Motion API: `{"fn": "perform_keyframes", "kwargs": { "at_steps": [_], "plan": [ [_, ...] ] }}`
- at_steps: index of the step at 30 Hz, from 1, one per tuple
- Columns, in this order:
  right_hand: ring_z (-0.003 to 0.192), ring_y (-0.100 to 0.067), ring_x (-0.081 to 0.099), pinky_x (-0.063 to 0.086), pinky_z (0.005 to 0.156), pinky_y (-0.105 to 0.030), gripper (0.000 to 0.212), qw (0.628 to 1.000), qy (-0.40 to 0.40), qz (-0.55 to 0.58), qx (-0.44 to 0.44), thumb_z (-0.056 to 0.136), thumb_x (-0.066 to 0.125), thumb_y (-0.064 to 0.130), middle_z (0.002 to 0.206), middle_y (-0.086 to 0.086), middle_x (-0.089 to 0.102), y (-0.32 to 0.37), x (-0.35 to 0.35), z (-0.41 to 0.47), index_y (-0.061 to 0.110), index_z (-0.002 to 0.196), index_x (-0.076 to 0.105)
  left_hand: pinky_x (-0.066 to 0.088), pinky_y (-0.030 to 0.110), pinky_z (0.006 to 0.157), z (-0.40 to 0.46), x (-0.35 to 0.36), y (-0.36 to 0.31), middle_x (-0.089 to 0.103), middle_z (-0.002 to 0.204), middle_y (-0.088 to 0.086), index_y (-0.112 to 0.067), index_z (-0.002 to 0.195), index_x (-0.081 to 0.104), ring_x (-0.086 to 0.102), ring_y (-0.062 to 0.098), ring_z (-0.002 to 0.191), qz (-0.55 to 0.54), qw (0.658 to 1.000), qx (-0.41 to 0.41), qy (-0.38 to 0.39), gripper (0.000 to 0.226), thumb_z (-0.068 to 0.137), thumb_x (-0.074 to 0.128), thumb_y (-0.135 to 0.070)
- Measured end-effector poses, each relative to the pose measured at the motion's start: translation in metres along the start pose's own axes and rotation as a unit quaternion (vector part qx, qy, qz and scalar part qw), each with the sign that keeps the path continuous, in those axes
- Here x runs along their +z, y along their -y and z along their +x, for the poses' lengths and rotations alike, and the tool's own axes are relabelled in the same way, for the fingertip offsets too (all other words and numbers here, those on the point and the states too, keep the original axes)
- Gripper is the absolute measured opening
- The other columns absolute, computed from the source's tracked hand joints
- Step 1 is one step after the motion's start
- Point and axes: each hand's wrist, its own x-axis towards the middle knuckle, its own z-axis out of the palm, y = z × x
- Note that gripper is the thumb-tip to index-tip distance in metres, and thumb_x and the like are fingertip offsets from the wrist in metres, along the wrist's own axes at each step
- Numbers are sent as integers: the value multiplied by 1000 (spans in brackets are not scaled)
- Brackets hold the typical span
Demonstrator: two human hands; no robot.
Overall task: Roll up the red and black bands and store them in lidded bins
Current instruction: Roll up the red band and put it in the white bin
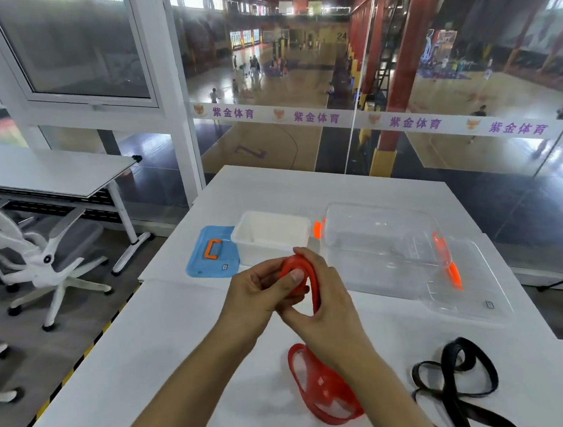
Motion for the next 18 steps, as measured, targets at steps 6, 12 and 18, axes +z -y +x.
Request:
{"fn": "perform_keyframes", "kwargs": {
  "at_steps": [6, 12, 18],
  "plan": [
    [82, 6, 58, 49, 79, -18, 56, 995, -61, -63, 41, 92, 67, 24, 109, 11, 53, -2, 11, 0, 46, 140, 46, 63, 35, 83, -7, 9, 13, 77, 100, 22, -7, 115, 69, 77, 32, 95, 8, 998, -53, -19, 36, 83, 77, -22],
    [90, -2, 52, 49, 87, -24, 71, 975, 160, -148, -41, 96, 64, 22, 98, 16, 46, -15, -25, 12, 60, 149, 35, 59, 42, 94, -7, -20, 3, 76, 110, 17, -5, 118, 69, 73, 30, 106, 89, 984, -107, 113, 31, 89, 74, -15],
    [89, -13, 54, 51, 84, -29, 79, 948, 220, -219, -62, 100, 60, 22, 99, 7, 42, -4, -34, 15, 71, 148, 20, 60, 35, 89, -6, -24, 3, 79, 106, 11, -10, 112, 75, 75, 26, 102, 142, 979, -59, 132, 25, 87, 74, -10]
  ]
}}
